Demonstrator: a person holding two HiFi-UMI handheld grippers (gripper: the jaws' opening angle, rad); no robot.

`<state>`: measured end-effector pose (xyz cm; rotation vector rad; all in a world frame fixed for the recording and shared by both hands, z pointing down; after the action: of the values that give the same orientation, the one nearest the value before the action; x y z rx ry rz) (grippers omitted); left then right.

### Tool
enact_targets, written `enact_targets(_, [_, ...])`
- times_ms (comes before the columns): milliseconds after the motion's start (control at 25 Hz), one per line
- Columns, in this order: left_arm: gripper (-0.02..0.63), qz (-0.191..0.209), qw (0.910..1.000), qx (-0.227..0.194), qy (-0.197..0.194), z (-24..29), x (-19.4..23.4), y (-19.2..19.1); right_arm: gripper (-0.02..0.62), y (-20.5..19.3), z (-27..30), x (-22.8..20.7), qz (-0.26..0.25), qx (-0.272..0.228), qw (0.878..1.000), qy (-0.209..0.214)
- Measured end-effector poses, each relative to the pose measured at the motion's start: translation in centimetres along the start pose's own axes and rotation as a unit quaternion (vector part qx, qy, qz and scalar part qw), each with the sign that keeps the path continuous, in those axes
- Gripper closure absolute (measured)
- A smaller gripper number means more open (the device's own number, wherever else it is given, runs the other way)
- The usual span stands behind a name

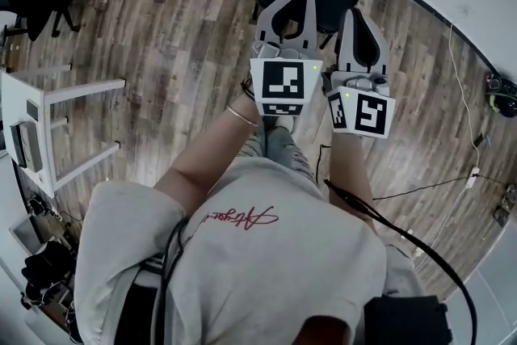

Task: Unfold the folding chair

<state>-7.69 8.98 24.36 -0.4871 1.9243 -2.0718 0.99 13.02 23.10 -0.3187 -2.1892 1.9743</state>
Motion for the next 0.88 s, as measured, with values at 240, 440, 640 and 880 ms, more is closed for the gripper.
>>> enact_targets(240, [0.591,-0.008,0.9986,-0.023,-0.046,-2.7,0.2,2.0,0.578,2.6,-0.9,1.5,-0.011,-0.017,1.000,-0.010])
enact_targets(440, [0.591,0.015,0.9984,-0.040,-0.036,-3.8,0.5,2.8,0.578,3.4,-1.4,2.3,-0.019,-0.024,0.999,-0.013])
enact_targets(640, [0.591,0.023,0.9979,-0.048,-0.036,-4.1,0.6,3.2,0.578,3.8,-1.5,3.0,-0.028,-0.027,0.999,-0.010])
enact_targets(880, [0.591,0.022,0.9977,-0.053,-0.035,-4.3,0.5,3.9,0.578,4.4,-1.7,3.7,-0.040,-0.029,0.999,-0.006])
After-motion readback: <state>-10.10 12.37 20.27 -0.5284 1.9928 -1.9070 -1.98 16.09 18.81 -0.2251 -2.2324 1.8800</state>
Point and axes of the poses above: the fingertips, and each gripper's own axes: z forward along the fingers, x to its left, y out of its top, the point moved 3 cm from there along -z, backward along the fingers, and after that the axes turned 5 degrees about y, right-handed, at the moved point
